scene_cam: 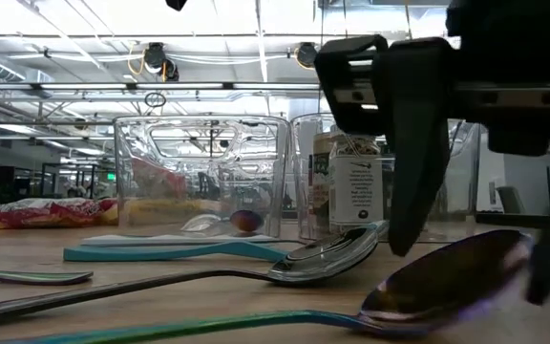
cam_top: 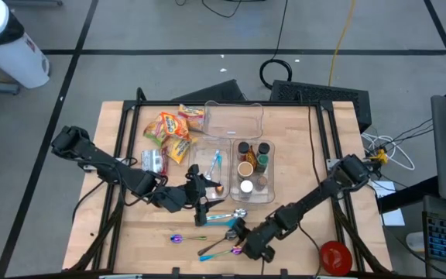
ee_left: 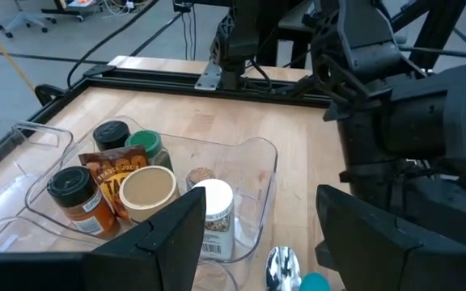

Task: Pick & Place Food Item
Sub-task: Put the blue green spoon into the bottom left transparent bin

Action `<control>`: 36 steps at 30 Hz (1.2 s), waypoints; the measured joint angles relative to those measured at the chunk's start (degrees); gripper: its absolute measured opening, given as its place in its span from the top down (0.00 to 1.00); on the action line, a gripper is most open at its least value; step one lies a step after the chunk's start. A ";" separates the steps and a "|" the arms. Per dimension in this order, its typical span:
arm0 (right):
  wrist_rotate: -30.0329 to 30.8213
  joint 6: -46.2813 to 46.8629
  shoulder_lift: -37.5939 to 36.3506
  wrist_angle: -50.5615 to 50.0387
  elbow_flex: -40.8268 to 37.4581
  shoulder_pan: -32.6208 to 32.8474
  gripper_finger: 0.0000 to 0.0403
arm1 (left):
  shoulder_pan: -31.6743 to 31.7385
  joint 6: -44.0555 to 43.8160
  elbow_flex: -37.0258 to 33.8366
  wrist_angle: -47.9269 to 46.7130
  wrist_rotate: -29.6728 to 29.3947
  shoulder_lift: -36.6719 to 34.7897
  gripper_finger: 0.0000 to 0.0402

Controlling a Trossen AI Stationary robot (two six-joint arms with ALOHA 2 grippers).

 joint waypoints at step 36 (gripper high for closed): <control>27.77 7.54 -22.91 -21.61 0.02 9.44 1.00 | 0.06 -5.21 0.00 1.66 0.10 0.02 0.39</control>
